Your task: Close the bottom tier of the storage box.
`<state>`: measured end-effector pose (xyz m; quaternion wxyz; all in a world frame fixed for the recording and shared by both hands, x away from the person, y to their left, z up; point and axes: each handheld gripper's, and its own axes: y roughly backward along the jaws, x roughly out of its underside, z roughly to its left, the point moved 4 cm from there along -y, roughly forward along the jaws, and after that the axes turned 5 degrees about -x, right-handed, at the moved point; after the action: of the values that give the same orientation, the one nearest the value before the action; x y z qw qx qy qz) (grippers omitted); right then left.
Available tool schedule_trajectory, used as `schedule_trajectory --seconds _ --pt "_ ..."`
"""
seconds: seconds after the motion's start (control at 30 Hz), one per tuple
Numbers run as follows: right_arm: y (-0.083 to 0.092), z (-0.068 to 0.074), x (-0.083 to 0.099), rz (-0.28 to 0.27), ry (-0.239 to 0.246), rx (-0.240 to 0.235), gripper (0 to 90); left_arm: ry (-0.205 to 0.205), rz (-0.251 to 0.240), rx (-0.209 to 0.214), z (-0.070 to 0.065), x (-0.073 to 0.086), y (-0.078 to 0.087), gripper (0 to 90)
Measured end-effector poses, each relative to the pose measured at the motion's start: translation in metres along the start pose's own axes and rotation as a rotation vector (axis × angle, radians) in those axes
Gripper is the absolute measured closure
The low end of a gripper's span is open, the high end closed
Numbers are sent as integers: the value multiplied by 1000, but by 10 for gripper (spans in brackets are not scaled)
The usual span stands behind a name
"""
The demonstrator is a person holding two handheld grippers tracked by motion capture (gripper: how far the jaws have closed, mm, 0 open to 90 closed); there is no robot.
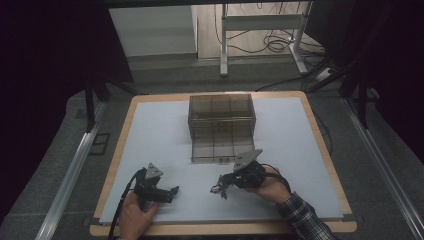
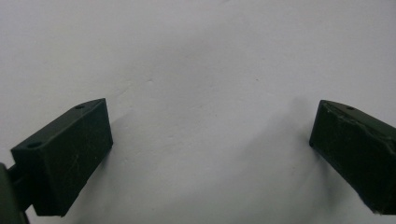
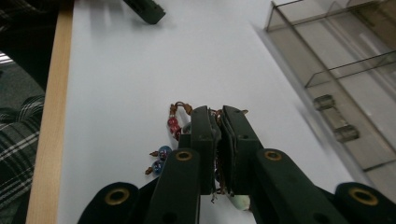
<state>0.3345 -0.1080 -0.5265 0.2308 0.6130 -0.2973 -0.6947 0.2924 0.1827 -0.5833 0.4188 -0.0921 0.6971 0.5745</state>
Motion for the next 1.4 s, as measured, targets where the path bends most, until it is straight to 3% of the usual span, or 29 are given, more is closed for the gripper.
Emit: schedule_trajectory --seconds 0.83,1.4 --pt "18 -18 -17 -72 -67 62 829 -3 0 0 0 0 0 0" --pt "32 -28 -29 -105 -76 104 829 -3 0 1 0 0 0 0"
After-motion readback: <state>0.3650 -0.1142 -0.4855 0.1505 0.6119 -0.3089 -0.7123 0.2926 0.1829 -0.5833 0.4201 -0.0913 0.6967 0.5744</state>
